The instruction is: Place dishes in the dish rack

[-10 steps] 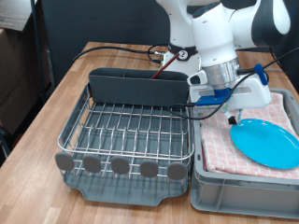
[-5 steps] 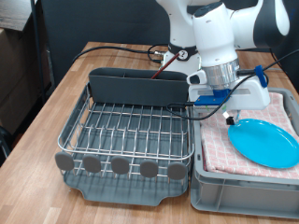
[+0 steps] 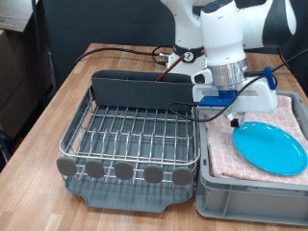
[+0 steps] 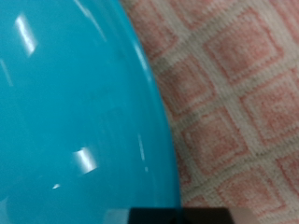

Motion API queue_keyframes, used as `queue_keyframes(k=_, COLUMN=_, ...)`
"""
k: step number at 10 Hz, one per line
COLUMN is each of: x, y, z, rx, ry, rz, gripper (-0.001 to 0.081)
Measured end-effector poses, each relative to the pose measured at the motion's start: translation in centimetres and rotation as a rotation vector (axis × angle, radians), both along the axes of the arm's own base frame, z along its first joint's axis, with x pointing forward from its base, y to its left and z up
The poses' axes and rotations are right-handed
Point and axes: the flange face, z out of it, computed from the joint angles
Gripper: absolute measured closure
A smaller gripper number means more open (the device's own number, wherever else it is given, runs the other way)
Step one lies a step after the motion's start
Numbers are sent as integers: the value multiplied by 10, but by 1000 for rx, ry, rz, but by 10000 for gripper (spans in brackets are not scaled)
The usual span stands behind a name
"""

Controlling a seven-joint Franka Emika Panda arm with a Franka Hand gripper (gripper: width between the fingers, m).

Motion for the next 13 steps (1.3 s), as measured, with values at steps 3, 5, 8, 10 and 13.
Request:
queue_keyframes(k=3, x=4, y=-1, z=17, rx=-23, ry=18, rz=-3, gripper=793)
queue_keyframes(k=5, x=4, y=-1, z=28, rx=-36, ry=23, rz=-4, gripper=793)
queue_keyframes(k=8, x=3, y=0, z=39, rx=-34, ry=23, rz=1, gripper=793)
queue_keyframes(k=10, x=2, y=-1, z=39, rx=-16, ry=22, rz=-6, gripper=793)
queue_keyframes(k=13, x=-5, y=-5, z=21, rx=59, ry=0, rz=4, gripper=793)
